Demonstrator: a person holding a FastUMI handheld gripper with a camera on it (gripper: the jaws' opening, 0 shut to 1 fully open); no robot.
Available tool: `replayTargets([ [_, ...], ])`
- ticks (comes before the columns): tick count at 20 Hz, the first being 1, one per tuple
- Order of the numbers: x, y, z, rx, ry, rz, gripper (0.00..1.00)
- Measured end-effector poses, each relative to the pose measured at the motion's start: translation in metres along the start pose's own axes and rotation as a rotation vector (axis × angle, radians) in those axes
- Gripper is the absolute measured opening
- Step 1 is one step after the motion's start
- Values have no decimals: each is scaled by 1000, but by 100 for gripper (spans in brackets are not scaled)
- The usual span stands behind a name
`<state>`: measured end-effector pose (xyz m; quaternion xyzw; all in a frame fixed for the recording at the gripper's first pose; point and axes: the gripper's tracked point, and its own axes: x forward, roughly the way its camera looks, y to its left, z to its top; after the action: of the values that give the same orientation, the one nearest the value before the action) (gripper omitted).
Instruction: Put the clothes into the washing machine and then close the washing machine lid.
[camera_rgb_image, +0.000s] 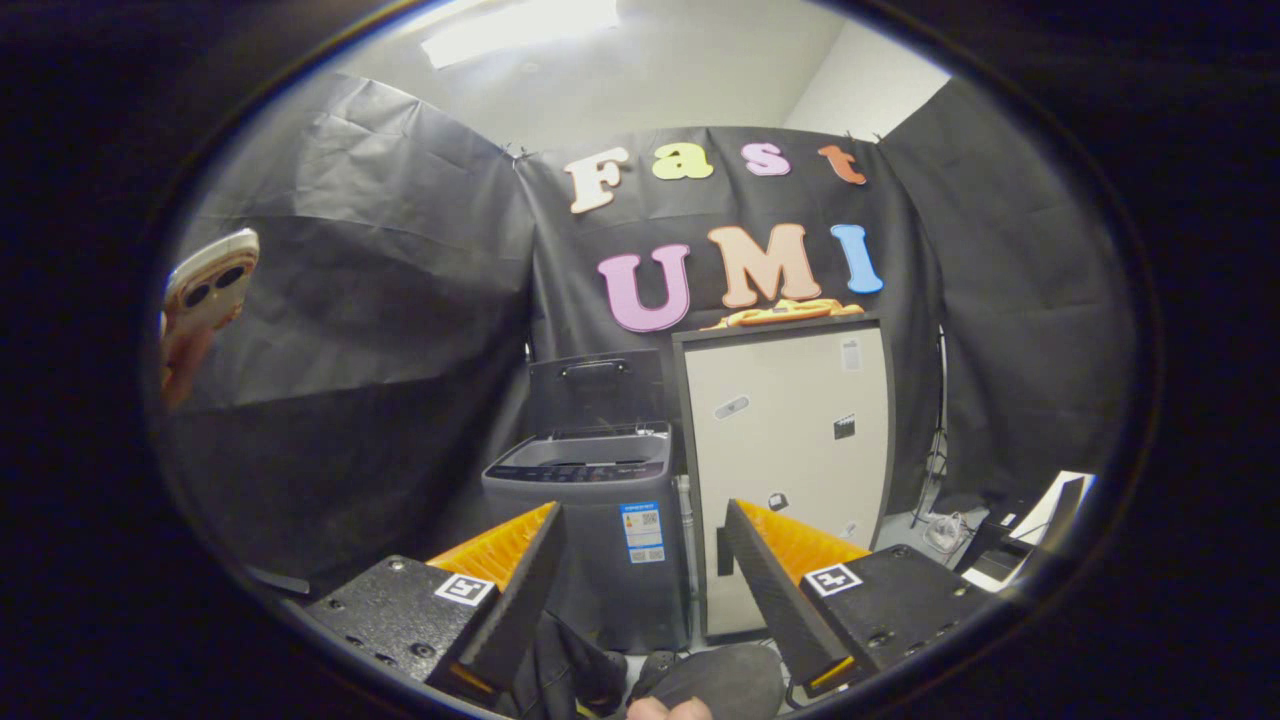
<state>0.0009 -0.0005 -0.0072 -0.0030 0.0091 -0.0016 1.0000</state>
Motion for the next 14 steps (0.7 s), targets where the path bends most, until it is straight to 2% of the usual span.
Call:
replayTargets([
  [14,17,-2,6,36,1,1,97],
])
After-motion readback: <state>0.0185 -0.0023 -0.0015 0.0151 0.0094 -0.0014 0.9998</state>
